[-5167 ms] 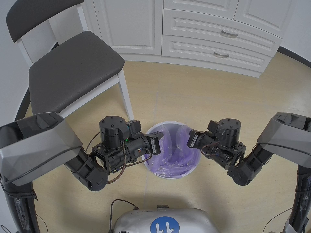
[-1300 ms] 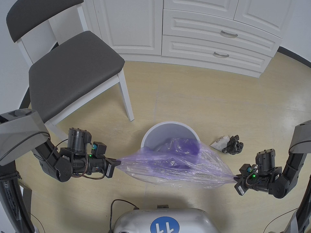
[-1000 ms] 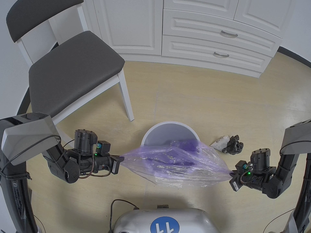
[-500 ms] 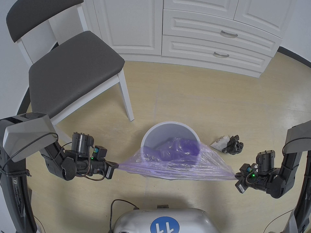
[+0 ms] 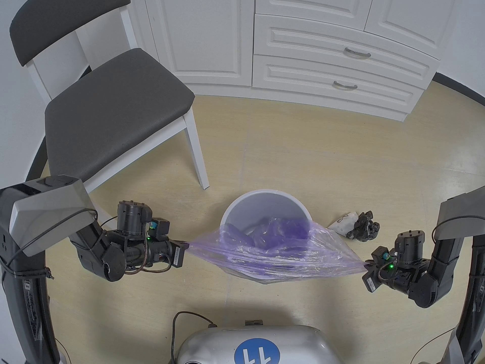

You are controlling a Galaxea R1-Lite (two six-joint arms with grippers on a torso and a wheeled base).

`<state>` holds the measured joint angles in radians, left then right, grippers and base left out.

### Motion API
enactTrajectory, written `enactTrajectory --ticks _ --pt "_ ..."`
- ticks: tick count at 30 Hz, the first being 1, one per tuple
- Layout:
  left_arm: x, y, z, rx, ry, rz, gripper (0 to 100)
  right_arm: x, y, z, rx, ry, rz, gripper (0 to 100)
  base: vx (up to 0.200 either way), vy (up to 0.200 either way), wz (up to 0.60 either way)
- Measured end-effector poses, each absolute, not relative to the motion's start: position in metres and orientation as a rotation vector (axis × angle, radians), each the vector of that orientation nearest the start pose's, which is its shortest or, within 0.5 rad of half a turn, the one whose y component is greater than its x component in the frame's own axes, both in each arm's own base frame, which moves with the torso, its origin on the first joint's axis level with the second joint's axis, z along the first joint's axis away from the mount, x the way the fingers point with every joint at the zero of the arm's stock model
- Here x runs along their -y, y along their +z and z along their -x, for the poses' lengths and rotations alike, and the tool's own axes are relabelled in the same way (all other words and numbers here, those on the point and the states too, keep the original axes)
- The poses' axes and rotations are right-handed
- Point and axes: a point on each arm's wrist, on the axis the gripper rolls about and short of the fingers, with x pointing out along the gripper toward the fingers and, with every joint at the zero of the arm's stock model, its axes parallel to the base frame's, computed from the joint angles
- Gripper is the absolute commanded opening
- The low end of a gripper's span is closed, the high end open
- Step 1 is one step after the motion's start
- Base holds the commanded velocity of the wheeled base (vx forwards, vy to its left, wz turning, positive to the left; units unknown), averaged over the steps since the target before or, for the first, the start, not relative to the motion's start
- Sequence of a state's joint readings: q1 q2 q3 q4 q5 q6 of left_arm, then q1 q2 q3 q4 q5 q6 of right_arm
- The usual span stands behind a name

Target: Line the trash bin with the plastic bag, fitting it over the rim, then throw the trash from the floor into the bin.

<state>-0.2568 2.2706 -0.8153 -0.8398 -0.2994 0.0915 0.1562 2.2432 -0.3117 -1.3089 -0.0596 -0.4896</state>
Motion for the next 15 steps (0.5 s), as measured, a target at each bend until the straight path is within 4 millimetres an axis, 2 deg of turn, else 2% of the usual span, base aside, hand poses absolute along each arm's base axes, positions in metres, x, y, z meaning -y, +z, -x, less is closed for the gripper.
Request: enactTrajectory --ticks 6,14,15 --pt "0.116 0.008 -0.361 -0.521 -0.551 -0.04 0 -0.043 -0.012 -0.287 -0.487 0.206 0.496 0 0.0 0.0 0.0" --pt "0.124 0.001 -0.358 -0.532 -0.566 -0.042 0 -0.045 -0.016 -0.292 -0.446 0.203 0.487 0 0.0 0.0 0.0" --pt "0.124 0.001 -0.358 -0.525 -0.566 -0.042 0 -0.045 -0.015 -0.293 -0.435 0.204 0.485 100 0.0 0.0 0.0"
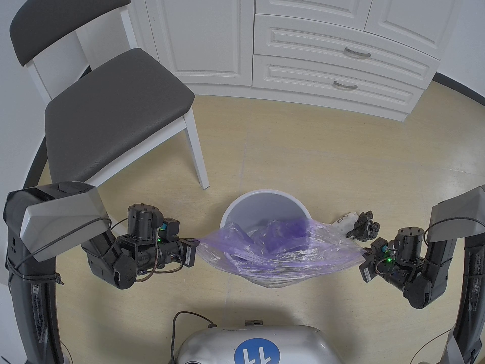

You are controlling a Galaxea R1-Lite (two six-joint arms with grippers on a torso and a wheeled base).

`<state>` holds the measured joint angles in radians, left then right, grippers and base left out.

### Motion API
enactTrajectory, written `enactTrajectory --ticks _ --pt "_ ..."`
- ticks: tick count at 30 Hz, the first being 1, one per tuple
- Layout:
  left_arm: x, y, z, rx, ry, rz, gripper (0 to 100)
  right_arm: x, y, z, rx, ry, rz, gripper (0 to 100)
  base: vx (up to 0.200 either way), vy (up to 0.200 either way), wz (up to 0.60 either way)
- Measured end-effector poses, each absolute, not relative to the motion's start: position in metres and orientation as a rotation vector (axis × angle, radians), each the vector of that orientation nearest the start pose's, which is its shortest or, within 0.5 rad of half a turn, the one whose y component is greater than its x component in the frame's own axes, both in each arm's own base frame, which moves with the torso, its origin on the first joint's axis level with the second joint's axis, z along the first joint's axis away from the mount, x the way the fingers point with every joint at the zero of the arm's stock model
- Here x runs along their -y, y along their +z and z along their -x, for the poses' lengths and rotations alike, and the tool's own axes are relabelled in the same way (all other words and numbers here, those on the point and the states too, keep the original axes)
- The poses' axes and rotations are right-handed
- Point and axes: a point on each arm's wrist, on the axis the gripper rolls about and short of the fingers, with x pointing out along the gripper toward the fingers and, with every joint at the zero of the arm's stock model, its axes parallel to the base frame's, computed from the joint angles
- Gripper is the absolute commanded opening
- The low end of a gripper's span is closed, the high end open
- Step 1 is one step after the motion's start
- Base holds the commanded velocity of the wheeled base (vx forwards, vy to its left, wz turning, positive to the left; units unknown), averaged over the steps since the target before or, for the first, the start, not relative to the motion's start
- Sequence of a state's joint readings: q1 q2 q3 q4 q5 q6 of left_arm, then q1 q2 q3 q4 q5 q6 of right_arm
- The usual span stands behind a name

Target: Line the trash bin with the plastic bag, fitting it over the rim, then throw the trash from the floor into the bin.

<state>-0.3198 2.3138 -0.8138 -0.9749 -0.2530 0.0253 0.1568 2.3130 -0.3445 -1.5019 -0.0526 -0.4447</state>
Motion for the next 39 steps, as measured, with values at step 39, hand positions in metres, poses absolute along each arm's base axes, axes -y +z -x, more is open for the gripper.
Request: enactTrajectory --ticks 39 --pt "0.12 -0.004 -0.358 -0.409 -0.567 -0.036 0 -0.006 0.024 -0.292 -0.297 0.396 0.127 100 0.0 0.0 0.0"
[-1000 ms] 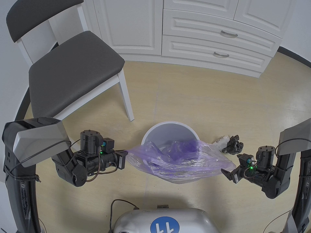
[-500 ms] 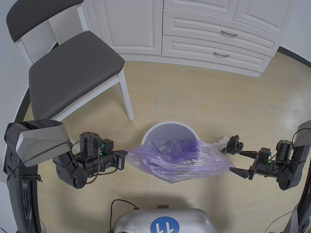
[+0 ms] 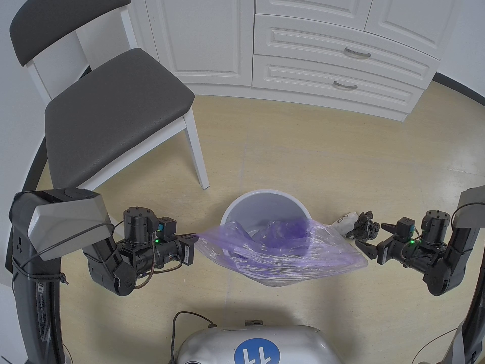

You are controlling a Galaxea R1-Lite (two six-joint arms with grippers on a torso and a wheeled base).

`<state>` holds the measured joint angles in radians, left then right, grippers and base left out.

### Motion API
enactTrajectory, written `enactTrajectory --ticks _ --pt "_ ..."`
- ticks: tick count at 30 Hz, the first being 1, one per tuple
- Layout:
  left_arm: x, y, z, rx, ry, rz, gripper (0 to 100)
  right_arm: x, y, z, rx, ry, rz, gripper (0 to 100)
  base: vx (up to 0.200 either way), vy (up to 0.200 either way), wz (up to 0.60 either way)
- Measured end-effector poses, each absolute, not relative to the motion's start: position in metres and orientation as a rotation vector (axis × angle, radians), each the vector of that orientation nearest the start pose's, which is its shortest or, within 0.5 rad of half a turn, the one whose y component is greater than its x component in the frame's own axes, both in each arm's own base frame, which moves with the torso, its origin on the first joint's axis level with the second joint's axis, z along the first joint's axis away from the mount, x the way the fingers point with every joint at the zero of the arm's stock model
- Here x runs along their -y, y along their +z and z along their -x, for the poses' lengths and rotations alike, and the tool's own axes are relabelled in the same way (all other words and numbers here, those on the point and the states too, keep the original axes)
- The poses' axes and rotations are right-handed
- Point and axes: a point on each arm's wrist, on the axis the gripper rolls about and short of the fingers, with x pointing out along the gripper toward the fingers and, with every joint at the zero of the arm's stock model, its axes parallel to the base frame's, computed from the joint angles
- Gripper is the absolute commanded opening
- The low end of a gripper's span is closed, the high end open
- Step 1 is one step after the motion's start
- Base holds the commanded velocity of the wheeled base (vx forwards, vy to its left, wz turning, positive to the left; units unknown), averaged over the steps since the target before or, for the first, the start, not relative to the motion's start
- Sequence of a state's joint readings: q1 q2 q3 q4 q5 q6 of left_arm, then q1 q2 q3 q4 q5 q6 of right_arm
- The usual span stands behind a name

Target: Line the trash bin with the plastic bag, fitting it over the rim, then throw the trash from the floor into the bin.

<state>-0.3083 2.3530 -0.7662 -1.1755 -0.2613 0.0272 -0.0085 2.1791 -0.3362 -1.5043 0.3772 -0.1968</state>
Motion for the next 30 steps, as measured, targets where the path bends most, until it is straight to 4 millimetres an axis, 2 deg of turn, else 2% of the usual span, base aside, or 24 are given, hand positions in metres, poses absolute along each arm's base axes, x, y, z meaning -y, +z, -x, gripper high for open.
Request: enactTrajectory --ticks 3,4,9,13,18,25,30 --pt "0.12 -0.004 -0.357 -0.403 -0.568 -0.037 0 -0.03 0.028 -0.294 -0.306 0.301 0.151 100 0.0 0.0 0.0" --pt "0.12 -0.004 -0.357 -0.401 -0.568 -0.038 100 -0.041 0.03 -0.293 -0.306 0.279 0.158 100 0.0 0.0 0.0" --pt "0.12 -0.004 -0.356 -0.398 -0.571 -0.042 100 -0.093 0.04 -0.285 -0.274 0.249 0.188 100 0.0 0.0 0.0" --pt "0.117 -0.004 -0.352 -0.4 -0.617 -0.044 100 -0.128 0.049 -0.274 -0.211 0.297 0.185 100 0.0 0.0 0.0" --pt "0.113 -0.002 -0.346 -0.406 -0.65 -0.054 100 -0.153 0.054 -0.263 -0.147 0.365 0.175 100 0.0 0.0 0.0" --pt "0.111 0.002 -0.344 -0.399 -0.649 -0.057 100 -0.175 0.036 -0.247 -0.192 0.454 0.251 100 0.0 0.0 0.0" --pt "0.111 0.003 -0.343 -0.397 -0.648 -0.057 100 -0.184 0.025 -0.243 -0.201 0.479 0.343 100 0.0 0.0 0.0"
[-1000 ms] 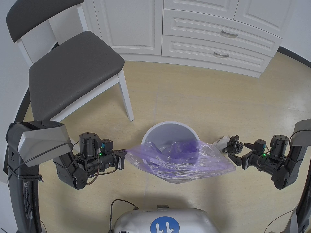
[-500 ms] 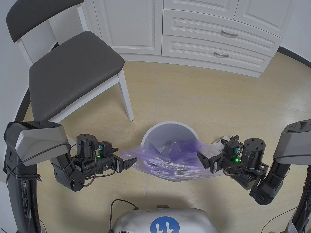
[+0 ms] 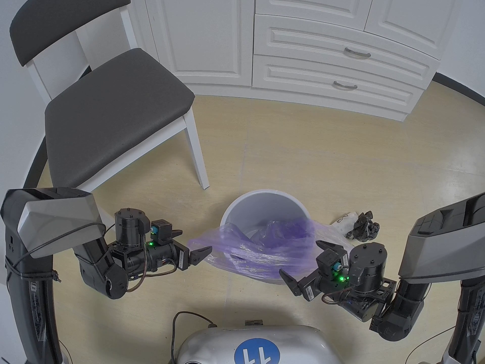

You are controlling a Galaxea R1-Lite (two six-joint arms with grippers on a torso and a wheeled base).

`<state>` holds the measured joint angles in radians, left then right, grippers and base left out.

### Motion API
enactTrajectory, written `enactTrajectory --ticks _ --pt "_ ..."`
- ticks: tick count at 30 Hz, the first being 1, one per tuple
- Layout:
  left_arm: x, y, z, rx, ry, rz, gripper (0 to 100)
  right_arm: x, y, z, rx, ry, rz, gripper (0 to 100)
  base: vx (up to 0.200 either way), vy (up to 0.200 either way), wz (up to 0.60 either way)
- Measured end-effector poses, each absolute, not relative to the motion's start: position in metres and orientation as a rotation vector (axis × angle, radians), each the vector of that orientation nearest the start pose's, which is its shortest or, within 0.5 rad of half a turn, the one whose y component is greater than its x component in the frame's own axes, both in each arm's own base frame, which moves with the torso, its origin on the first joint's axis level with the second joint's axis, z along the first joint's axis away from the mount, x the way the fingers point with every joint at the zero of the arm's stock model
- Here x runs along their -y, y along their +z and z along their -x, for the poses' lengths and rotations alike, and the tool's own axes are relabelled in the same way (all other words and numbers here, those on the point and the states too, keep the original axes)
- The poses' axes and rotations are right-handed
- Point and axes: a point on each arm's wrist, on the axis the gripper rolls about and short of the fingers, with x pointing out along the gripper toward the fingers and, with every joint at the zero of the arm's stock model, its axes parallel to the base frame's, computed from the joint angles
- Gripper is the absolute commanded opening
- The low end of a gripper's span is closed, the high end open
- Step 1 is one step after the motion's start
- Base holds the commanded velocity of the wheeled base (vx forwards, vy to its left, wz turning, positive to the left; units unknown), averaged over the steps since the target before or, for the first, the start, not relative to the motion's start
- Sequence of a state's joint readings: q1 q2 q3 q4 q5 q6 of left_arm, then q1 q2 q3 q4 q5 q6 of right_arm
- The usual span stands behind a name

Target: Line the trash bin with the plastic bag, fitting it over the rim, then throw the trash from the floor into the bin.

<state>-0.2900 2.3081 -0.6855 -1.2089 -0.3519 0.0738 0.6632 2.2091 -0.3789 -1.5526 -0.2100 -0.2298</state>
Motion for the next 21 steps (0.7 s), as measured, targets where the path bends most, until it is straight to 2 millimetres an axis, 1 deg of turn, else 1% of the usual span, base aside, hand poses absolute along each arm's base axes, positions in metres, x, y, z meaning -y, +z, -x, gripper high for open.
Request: enactTrajectory --ticks 4,8,11,16,21 --pt "0.111 0.004 -0.343 -0.393 -0.648 -0.057 100 -0.194 0.023 -0.247 -0.162 0.505 0.423 100 0.0 0.0 0.0" --pt "0.111 0.006 -0.343 -0.388 -0.647 -0.058 100 -0.209 0.032 -0.26 -0.039 0.541 0.558 100 0.0 0.0 0.0" --pt "0.11 0.008 -0.343 -0.384 -0.646 -0.057 100 -0.22 0.038 -0.267 0.018 0.578 0.625 100 0.0 0.0 0.0" --pt "0.109 0.01 -0.344 -0.375 -0.642 -0.055 100 -0.235 0.04 -0.266 0.037 0.65 0.732 100 0.0 0.0 0.0" --pt "0.108 0.011 -0.346 -0.371 -0.638 -0.055 100 -0.243 0.041 -0.263 0.039 0.683 0.819 100 0.0 0.0 0.0"
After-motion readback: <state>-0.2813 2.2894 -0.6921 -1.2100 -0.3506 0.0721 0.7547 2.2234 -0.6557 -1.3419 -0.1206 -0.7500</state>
